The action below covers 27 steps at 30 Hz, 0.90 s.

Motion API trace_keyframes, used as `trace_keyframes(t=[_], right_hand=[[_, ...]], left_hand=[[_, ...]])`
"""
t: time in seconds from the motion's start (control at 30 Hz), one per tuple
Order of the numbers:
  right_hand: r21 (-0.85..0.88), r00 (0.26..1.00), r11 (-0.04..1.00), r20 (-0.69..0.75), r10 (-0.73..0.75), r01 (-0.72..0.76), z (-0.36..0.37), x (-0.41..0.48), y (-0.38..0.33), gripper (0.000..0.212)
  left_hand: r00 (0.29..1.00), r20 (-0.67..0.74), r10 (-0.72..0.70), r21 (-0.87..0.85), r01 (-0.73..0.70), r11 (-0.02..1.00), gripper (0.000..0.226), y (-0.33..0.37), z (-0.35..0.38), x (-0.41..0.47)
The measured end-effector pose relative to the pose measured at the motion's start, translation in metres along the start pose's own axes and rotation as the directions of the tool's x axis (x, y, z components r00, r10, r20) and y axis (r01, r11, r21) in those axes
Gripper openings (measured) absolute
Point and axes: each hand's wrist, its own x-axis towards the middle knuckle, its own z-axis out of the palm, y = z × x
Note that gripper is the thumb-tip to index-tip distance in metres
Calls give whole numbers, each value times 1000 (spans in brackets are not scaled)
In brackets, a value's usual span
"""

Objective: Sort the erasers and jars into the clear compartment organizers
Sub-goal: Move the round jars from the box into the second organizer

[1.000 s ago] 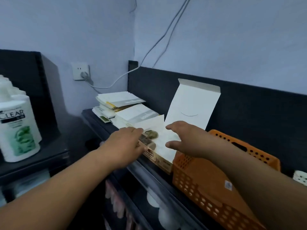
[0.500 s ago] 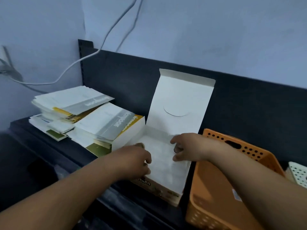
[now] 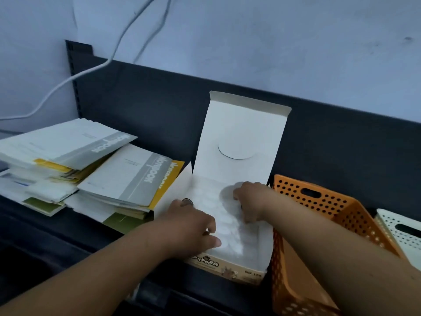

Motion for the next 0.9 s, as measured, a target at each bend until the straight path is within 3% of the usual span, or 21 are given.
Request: trace_keyframes(t=[0.17,0.3,0.37,0.47,0.53,0.67,0.8,0.9], right_hand=[[62,999,998,-39,16,-14,3,-2,1,36],[331,987,942,-162,2,53,1,-7,5,30],[494,973,863,-229,16,102,-3,-16,7,31],[652,949,739,-311,55,171,-11,-35,9,29],[753,949,632,-303,89,182,-14,-50,12,31],[905,947,373,-278,159,203,-12,-83,21,34],[942,912,217,-308,270,254,-5,-123,36,26],[943,875,157,-332,352,294,7,-158,51,15]], left_hand=[[995,97,-38,-88,47,995,40,-8,-3,-2],[997,-61,42,-122,-49,991,41,-8,-4,-1],[984,-174,24,-265,-71,962,43,-8,-7,0],[944,-325,-46,-512,-136,848,30,-4,-14,3],[930,-354,-96,-614,-153,775,20,3,-21,7],[957,-245,-157,-858,-139,494,19,20,-29,15],[987,-101,-122,-965,-68,252,32,56,-38,11],[995,-60,-81,-983,-45,178,35,96,-43,7]])
